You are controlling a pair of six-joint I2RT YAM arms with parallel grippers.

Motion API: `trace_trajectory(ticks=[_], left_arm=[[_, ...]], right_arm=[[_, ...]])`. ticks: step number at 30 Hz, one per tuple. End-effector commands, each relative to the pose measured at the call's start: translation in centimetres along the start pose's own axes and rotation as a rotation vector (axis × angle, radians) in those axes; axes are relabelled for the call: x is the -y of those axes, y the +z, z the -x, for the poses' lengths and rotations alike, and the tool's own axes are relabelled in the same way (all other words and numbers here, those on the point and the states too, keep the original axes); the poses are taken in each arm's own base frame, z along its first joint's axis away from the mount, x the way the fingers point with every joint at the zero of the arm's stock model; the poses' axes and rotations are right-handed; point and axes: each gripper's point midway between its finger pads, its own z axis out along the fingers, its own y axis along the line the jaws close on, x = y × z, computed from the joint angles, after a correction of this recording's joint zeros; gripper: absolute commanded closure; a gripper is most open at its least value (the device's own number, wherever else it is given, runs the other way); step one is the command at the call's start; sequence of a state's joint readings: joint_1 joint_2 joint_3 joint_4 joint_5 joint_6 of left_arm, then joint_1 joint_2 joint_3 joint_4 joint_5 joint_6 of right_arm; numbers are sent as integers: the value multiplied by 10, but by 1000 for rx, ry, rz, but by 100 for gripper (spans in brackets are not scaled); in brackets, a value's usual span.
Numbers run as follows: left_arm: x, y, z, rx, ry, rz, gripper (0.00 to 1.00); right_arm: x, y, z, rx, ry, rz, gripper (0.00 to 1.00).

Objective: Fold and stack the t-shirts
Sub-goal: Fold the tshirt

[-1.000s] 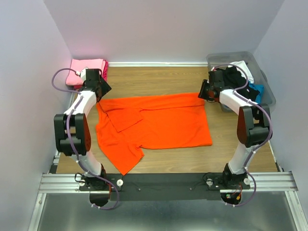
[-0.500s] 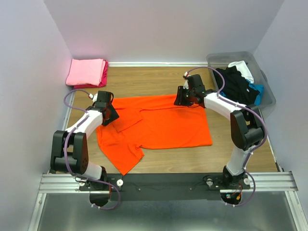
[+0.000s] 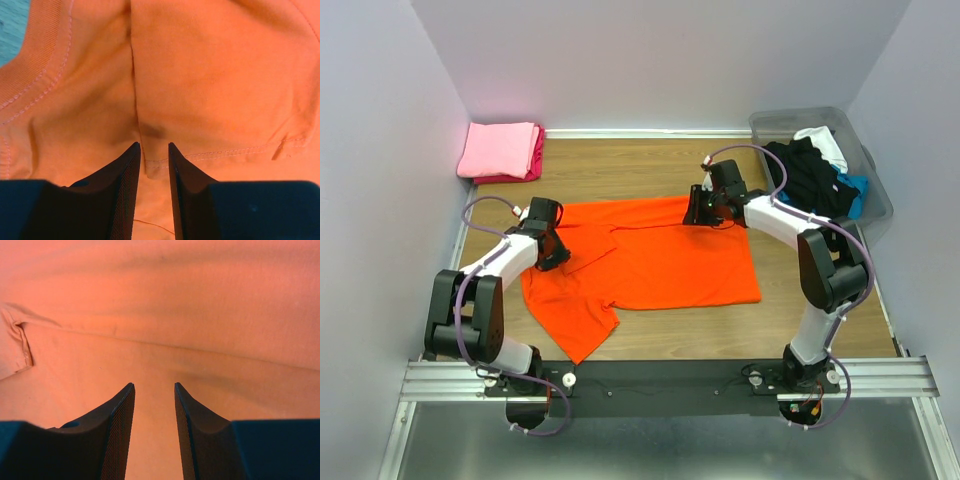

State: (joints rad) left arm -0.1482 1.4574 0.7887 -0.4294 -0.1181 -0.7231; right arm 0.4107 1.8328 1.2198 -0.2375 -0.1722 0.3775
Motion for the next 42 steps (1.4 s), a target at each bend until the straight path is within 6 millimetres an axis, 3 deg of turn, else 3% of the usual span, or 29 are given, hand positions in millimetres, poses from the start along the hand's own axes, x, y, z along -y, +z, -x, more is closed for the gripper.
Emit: trace_trajectory(ticks=[1, 11, 16, 22, 30, 38, 42], left_arm=[[1, 4, -12, -41, 4, 3, 64], [-3, 13, -20, -77, 20, 27, 69], [-3, 10, -19, -74, 26, 31, 83], [0, 1, -18, -79, 38, 27, 83], [7, -3, -17, -88, 52, 9, 73], [14, -2, -19, -98, 67, 4, 73], [16, -5, -18, -96, 70, 5, 78]], right_arm=[[4, -4, -15, -37, 11, -12, 55], [10, -4, -19, -38, 10, -35, 55], [12, -3, -20, -41, 10, -43, 55], [13, -3, -20, -38, 11, -47, 55], [16, -2, -25, -46, 14, -60, 55], [19, -2, -27, -43, 12, -70, 55], [20, -2, -27, -44, 11, -72, 55]])
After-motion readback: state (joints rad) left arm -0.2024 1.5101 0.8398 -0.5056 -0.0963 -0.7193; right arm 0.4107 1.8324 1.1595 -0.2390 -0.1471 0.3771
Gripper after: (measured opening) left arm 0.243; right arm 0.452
